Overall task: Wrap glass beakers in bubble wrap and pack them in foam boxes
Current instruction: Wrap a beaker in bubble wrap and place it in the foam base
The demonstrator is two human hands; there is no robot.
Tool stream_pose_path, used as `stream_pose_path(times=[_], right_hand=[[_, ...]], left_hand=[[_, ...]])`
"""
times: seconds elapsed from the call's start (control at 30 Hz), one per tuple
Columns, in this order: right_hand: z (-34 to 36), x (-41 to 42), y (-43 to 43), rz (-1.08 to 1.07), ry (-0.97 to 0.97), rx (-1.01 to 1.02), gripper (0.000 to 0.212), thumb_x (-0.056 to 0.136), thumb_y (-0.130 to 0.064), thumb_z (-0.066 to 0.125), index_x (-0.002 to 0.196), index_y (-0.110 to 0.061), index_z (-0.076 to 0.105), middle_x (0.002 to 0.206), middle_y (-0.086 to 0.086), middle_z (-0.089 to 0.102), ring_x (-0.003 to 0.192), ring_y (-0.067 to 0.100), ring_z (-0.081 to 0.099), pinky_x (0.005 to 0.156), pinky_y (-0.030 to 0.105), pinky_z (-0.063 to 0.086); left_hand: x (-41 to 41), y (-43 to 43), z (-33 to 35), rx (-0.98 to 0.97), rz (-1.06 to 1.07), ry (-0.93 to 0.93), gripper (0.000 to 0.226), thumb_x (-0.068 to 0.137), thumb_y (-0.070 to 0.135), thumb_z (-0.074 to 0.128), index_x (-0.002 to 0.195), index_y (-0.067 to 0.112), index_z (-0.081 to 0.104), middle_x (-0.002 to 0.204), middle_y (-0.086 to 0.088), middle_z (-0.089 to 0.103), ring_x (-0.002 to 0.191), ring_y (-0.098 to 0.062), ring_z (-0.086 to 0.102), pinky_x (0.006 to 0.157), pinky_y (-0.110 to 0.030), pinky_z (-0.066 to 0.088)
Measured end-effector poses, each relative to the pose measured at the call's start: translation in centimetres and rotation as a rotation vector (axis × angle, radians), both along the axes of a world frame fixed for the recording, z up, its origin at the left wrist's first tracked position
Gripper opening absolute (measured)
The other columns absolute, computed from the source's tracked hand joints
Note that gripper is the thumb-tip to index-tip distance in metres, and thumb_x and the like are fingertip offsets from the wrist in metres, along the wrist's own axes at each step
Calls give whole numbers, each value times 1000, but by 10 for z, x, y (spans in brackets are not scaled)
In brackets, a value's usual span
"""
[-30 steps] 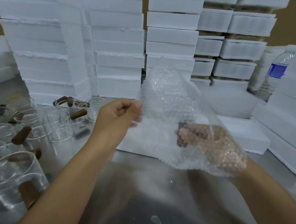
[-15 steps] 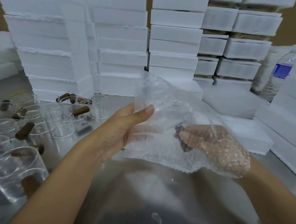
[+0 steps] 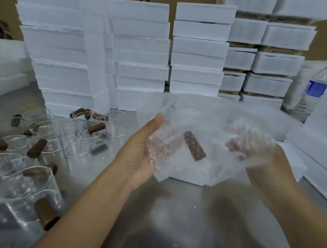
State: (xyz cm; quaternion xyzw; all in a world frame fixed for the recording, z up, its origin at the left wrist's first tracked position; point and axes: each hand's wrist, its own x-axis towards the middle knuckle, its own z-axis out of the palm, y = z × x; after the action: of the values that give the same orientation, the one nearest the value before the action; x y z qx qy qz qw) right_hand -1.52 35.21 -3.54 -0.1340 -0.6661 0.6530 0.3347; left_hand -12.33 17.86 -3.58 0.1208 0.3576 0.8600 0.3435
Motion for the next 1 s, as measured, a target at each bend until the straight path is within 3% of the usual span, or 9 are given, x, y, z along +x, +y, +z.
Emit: stream_pose_path(times=[0.07,0.17,0.3,0.37,0.47,0.57,0.73,0.87,1.0], right_hand=[[1,-1,1,-23,-2,-120,30,88,-49,54,82,-26,73,71,-9,66,73,9,65,74,29,51],[1,-4,-11,162,-60,-172,58,67,-63,46,99,-16,56,78,2,60,53,9,62,57,27,48],[-14,0,-26,369,-146,310,66,63,-71,68,114,-33,53,111,-10,64,87,11,66,77,23,52],[-13,2,-23,293,-56,308,45,63,-60,75,100,-37,65,104,-14,70,91,11,66,82,25,52],[-2,2,-18,137,120,212,15,63,-40,70,69,-26,70,72,-12,70,65,3,62,65,13,48],[1,2,-10,67,213,220,13,70,-33,66,70,-20,67,60,-10,65,54,1,56,56,10,45],[4,4,2,26,264,160,26,71,-53,67,66,-28,71,62,-10,63,66,4,58,77,23,47],[6,4,6,50,319,36,26,69,-52,71,62,-28,72,61,-13,63,67,-2,59,71,12,46],[6,4,4,56,297,-14,26,68,-53,71,62,-27,73,61,-12,64,68,6,55,79,23,45]], left_hand=[[-4,0,-3,94,42,-45,57,67,32,71,118,8,62,114,-15,68,106,-28,65,100,-42,46],[-7,0,-4,217,98,-124,54,66,33,73,114,9,63,114,-13,68,106,-27,66,98,-40,49],[-8,4,-14,280,71,-152,61,70,33,73,124,10,60,123,-15,63,114,-30,61,105,-45,41],[-6,6,-16,273,34,-141,69,69,33,76,131,10,55,129,-17,59,121,-32,56,109,-49,35],[-3,10,-17,297,-25,-135,96,47,27,92,133,9,53,132,-18,56,125,-33,52,111,-50,30],[2,12,-18,293,-63,-83,99,41,28,94,129,8,56,128,-18,59,119,-34,56,106,-50,39],[23,23,-21,292,-178,-75,90,43,34,92,125,8,62,126,-18,60,115,-34,59,101,-50,42],[36,30,-26,258,-270,-60,74,44,33,92,110,8,71,124,-17,63,114,-33,60,100,-48,45],[40,32,-27,236,-257,-95,65,55,37,86,111,8,70,122,-16,64,111,-31,62,93,-45,50]])
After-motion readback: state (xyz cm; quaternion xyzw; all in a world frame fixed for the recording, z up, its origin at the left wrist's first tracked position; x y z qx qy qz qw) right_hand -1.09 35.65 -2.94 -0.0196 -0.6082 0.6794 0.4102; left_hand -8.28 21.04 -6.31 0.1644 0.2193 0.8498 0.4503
